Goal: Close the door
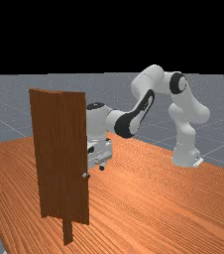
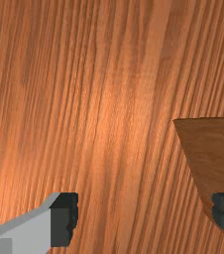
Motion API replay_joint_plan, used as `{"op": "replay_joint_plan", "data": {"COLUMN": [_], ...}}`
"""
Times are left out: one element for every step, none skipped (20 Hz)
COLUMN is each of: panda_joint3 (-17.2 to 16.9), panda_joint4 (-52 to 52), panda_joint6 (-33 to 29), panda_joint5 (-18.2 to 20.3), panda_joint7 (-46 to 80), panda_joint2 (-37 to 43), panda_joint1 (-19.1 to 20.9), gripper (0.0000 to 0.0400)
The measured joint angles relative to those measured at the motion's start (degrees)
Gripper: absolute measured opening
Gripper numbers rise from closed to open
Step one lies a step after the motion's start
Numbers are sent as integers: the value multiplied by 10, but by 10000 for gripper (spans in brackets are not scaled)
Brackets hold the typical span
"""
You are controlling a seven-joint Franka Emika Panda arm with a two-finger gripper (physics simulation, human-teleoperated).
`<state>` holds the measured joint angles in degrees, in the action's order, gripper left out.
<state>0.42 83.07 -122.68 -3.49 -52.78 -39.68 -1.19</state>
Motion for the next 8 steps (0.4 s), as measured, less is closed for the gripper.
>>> {"op": "replay_joint_plan", "data": {"panda_joint3": [-1, -5, -27, -25, -22, -22, -35, -34], "panda_joint4": [-3, -7, -16, -34, -63, -104, -163, -235], "panda_joint6": [3, 6, 17, 24, 37, 55, 84, 115], "panda_joint5": [1, 4, -12, -9, 17, 18, -17, -14], "panda_joint7": [26, 64, 137, 134, 167, 169, 143, 137], "panda_joint2": [-2, -4, -8, -19, -35, -58, -92, -132], "panda_joint1": [-12, -24, -49, -49, -45, -44, -56, -53], "gripper": [400, 400, 400, 400, 400, 400, 400, 400]}}
